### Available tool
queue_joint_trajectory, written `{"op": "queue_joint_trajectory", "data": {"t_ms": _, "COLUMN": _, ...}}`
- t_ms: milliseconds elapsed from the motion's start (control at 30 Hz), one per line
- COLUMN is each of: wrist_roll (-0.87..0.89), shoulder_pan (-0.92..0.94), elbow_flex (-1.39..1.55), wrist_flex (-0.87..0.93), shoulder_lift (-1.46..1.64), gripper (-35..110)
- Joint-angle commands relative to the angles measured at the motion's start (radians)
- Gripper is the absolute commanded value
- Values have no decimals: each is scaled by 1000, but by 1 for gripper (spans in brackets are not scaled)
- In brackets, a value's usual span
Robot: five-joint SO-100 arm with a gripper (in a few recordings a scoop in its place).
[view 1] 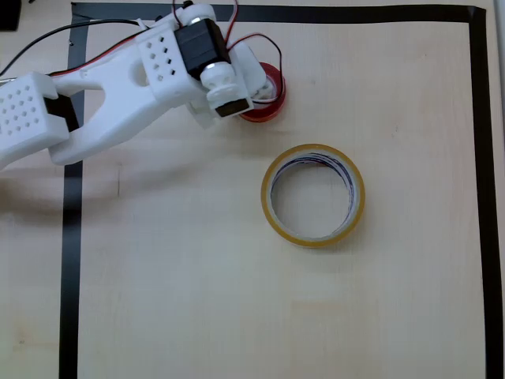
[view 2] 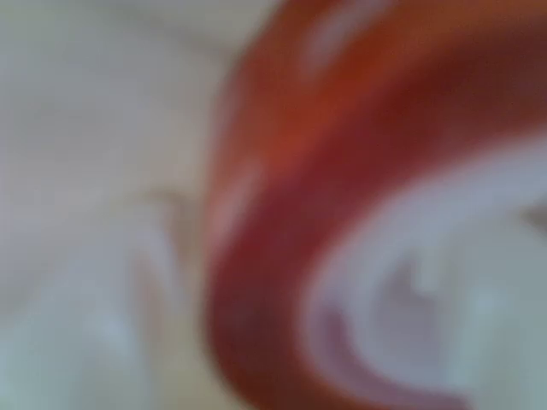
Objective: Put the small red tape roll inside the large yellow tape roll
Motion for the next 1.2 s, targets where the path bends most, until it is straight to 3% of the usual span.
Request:
{"op": "queue_joint_trajectory", "data": {"t_ms": 0, "wrist_roll": 9, "shoulder_pan": -18, "elbow_flex": -89, "wrist_flex": 14, "shoulder_lift": 26, "gripper": 0}}
{"op": "queue_joint_trajectory", "data": {"t_ms": 333, "wrist_roll": 9, "shoulder_pan": -32, "elbow_flex": -109, "wrist_flex": 14, "shoulder_lift": 37, "gripper": 0}}
{"op": "queue_joint_trajectory", "data": {"t_ms": 600, "wrist_roll": -69, "shoulder_pan": -15, "elbow_flex": 75, "wrist_flex": 14, "shoulder_lift": 419, "gripper": 0}}
{"op": "queue_joint_trajectory", "data": {"t_ms": 767, "wrist_roll": -112, "shoulder_pan": 75, "elbow_flex": 58, "wrist_flex": 12, "shoulder_lift": 502, "gripper": 0}}
{"op": "queue_joint_trajectory", "data": {"t_ms": 867, "wrist_roll": -138, "shoulder_pan": 160, "elbow_flex": -118, "wrist_flex": 8, "shoulder_lift": 431, "gripper": 0}}
{"op": "queue_joint_trajectory", "data": {"t_ms": 1167, "wrist_roll": -137, "shoulder_pan": 339, "elbow_flex": -206, "wrist_flex": -199, "shoulder_lift": 336, "gripper": 0}}
